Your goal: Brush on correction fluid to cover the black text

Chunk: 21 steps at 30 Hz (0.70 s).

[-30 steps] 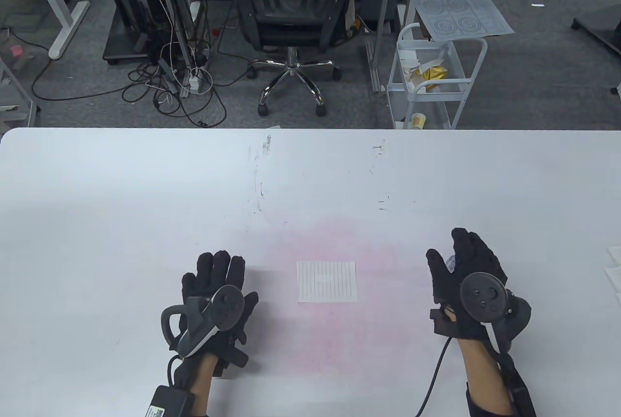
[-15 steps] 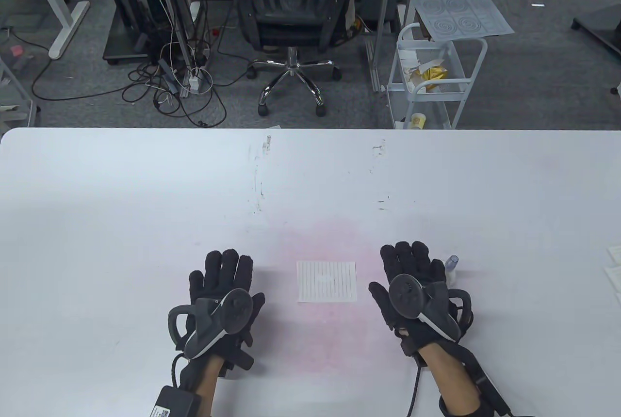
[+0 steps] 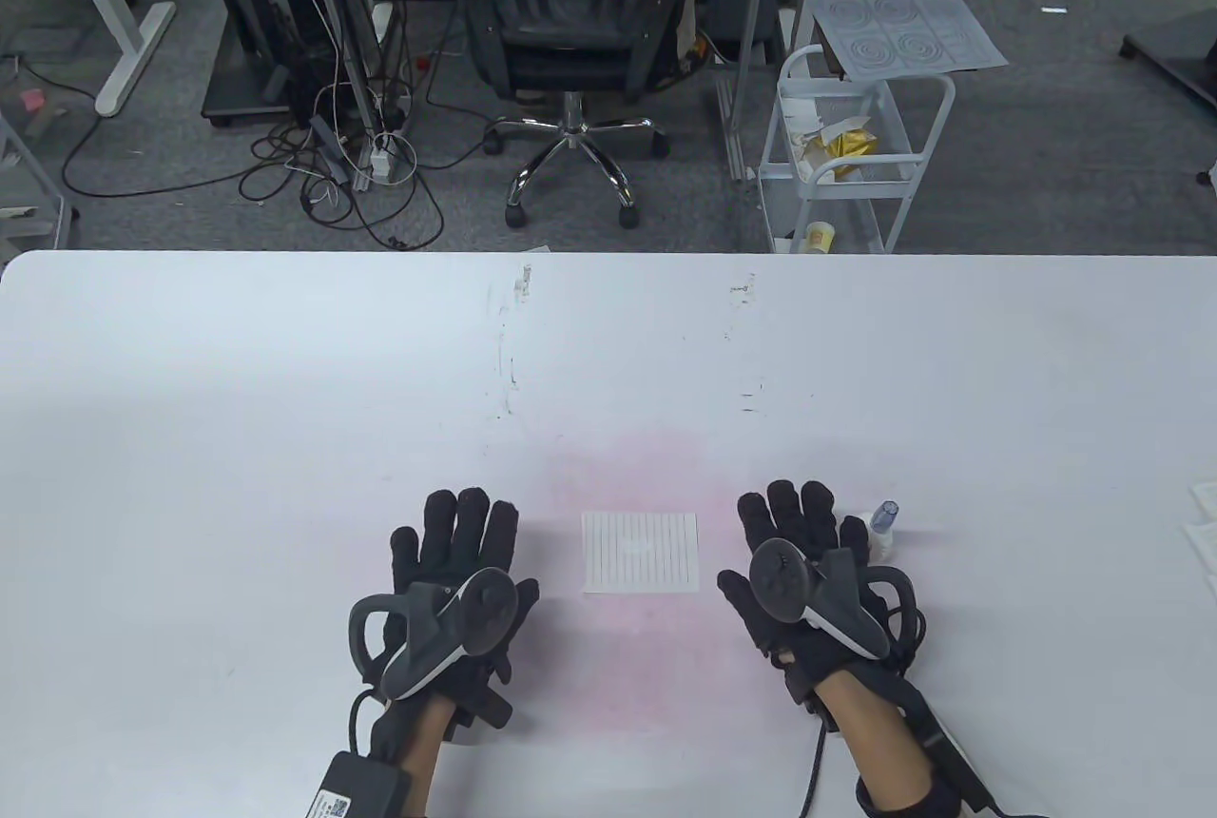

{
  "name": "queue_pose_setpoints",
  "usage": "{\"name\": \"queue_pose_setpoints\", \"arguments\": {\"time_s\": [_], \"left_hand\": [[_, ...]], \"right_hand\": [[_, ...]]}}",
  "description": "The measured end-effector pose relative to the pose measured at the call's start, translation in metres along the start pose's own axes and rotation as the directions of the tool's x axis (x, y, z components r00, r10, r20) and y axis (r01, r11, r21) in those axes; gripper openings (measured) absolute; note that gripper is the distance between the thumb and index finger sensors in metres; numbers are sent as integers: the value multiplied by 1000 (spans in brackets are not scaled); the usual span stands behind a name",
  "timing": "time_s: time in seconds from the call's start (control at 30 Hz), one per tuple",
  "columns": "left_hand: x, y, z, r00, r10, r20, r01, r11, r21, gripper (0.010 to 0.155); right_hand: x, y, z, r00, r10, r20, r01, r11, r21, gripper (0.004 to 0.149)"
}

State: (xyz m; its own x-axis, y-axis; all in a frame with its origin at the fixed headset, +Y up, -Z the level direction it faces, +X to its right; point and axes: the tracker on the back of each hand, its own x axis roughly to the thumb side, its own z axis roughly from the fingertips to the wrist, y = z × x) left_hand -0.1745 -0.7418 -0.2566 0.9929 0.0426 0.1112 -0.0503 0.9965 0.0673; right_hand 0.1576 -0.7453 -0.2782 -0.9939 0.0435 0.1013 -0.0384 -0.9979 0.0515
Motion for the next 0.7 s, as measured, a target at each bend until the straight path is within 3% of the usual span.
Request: {"name": "queue_pose_setpoints", "arguments": {"time_s": [0.7], "left_hand": [[0,2,1,1000,5,-4,-5,1000,5,78]], "right_hand": [[1,2,0,1000,-4,1,4,1000,-2,78]]}}
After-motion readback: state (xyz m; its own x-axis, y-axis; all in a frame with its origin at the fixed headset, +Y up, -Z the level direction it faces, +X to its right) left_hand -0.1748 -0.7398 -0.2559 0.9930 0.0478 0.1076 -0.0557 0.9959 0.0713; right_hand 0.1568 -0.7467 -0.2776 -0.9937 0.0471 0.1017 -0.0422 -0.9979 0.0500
